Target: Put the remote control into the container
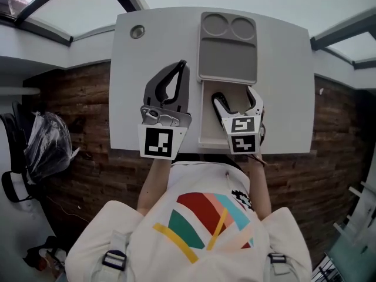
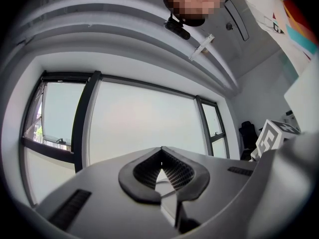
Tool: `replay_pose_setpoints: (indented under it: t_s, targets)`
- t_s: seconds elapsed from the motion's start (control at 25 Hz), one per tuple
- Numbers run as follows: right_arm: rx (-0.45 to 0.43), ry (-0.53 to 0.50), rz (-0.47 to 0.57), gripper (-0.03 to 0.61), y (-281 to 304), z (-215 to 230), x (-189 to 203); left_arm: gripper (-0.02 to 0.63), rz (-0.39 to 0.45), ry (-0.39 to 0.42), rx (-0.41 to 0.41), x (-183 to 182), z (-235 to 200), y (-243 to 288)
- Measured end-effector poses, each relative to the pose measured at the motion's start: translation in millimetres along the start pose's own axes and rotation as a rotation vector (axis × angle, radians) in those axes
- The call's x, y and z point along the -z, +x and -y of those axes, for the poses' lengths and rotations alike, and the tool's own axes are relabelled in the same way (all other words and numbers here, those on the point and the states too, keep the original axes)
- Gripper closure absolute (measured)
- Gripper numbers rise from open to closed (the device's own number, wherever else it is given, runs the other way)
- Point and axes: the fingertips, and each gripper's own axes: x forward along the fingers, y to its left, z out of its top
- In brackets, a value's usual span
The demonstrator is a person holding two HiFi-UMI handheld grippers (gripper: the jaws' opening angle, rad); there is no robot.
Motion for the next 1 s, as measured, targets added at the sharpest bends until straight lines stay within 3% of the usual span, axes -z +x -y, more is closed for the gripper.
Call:
replay_pose_setpoints:
  t_s: [0.12,0.28,0.4,0.6,0.76,1.0]
  targets:
    - [0.018,0.090,0.077,0.165,-11,14,-17,0.606,0.022,0.002,0.009,-11,5,-1]
    - [-0.043,0.250,0.235,0.190,-32,25,-54,0.606,0.055,0.019,0.012,-24,5,0]
    - [-0.054,0.302,0.364,0.577,-61,37,-80,0.606,0.069,0.029,-0.001,-35,5,-1]
    - [-0.072,0.270,0.559,0.578,-106,48,-132,0.606,0.092,0.019,-0.030,-55,-5,-4]
    - [-0.056,0.203,0.694,0.578,-145,52,-168,0.606,0.150,-0.020,-0.037,-97,-10,-11]
    - [-0.042,0.161,0.745,0.578,-170,51,-188,0.606,0.188,0.007,-0.029,-126,-7,-13]
